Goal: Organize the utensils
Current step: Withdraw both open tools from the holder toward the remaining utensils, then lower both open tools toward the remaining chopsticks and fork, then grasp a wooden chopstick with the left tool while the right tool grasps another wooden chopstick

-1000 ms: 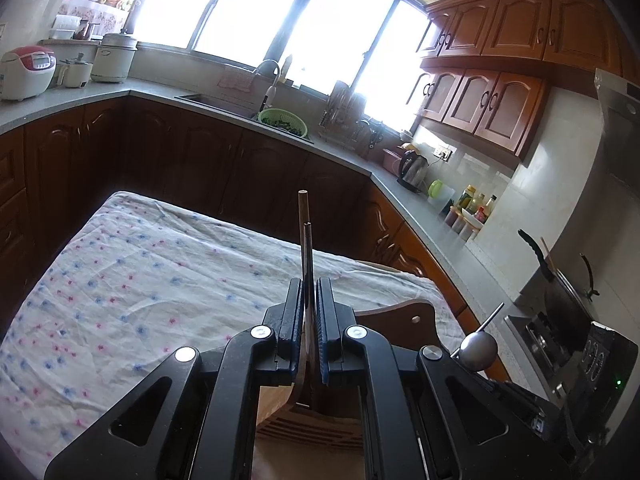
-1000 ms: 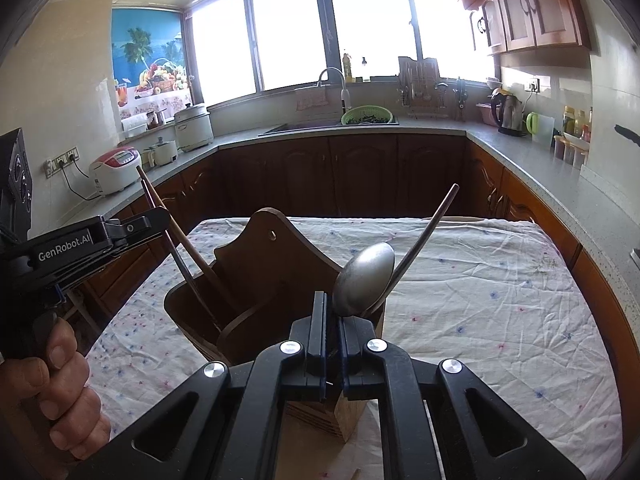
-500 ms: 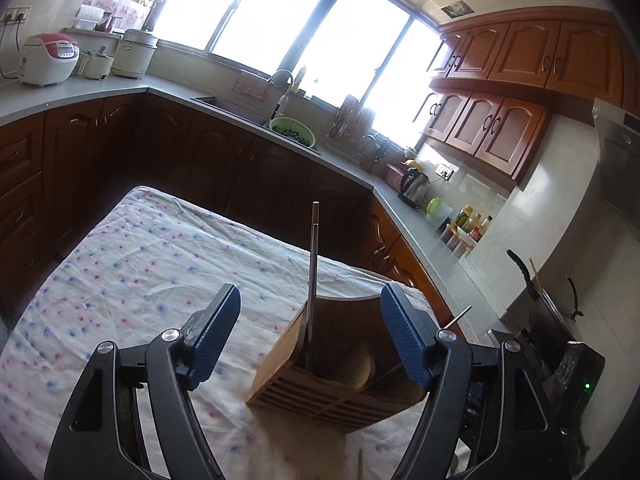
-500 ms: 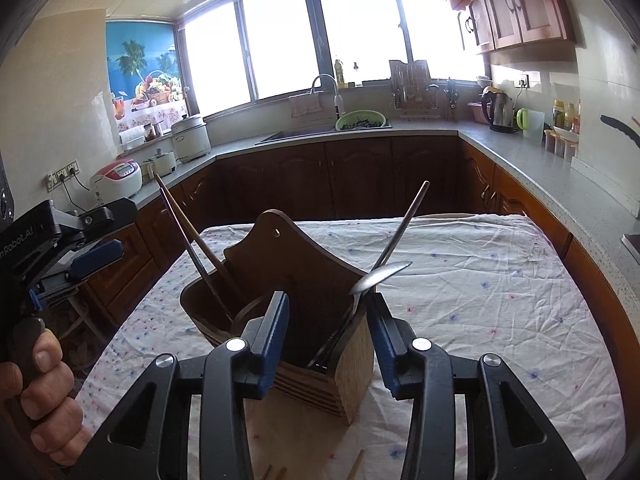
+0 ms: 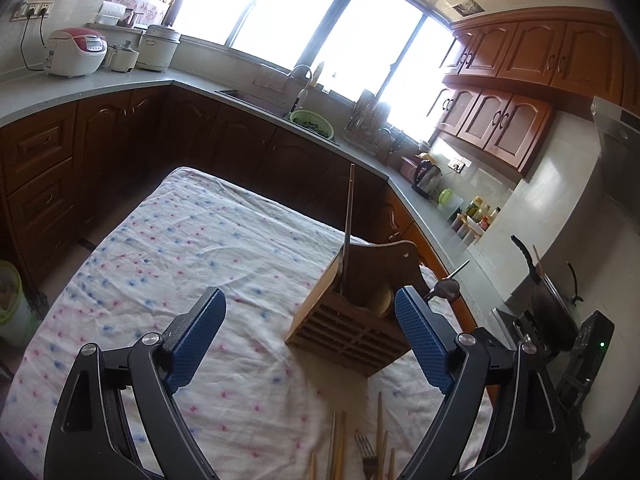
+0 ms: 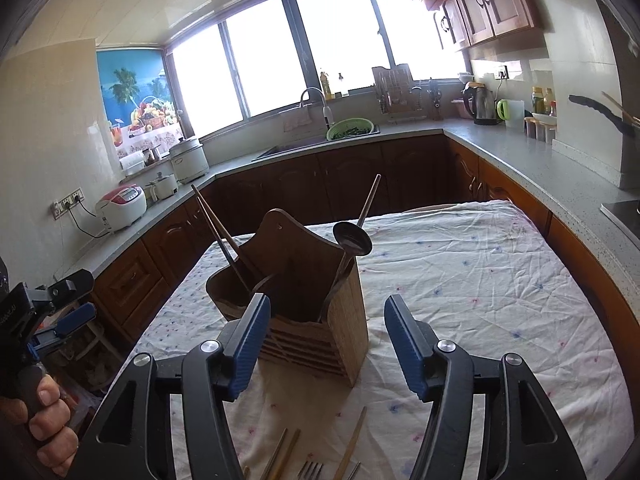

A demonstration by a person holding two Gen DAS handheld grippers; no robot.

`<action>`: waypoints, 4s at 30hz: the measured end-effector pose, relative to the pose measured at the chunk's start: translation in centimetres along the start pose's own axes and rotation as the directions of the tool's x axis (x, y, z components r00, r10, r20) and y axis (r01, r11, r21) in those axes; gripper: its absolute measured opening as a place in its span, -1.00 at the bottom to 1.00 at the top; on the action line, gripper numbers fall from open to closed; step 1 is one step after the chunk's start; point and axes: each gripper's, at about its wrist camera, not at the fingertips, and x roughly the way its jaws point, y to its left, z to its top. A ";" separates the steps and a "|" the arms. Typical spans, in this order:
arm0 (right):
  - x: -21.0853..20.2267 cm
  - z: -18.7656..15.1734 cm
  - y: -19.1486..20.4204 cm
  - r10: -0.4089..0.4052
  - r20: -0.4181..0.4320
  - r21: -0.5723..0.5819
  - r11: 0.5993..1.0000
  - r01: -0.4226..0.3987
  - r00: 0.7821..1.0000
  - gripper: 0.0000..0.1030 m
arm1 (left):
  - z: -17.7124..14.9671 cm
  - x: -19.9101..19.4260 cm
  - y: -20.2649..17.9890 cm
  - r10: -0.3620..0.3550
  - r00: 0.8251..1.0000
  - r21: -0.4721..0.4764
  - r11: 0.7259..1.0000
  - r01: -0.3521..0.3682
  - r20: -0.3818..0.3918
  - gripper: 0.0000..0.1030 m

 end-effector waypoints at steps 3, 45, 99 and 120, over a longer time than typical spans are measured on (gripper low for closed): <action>-1.4 -0.7 -0.1 0.009 0.005 0.020 1.000 -0.009 1.000 0.28 | -1.3 -1.0 0.5 0.013 1.000 0.016 1.000 -0.012 -0.026 0.75; -10.5 -11.9 -3.2 -0.041 -0.050 0.127 0.991 0.047 0.998 0.87 | -12.8 -2.3 0.0 0.122 0.942 0.183 0.981 -0.066 -0.313 0.84; 9.8 -9.8 -2.9 -0.087 -0.399 0.044 0.993 0.114 0.913 -0.58 | -15.7 9.5 -4.3 0.183 0.843 0.437 0.897 0.067 -0.505 -0.86; 4.7 -7.8 -2.1 0.022 -0.329 0.102 0.995 0.012 0.944 -0.92 | -12.1 6.1 -2.3 0.050 0.850 0.282 0.952 0.118 -0.524 -0.99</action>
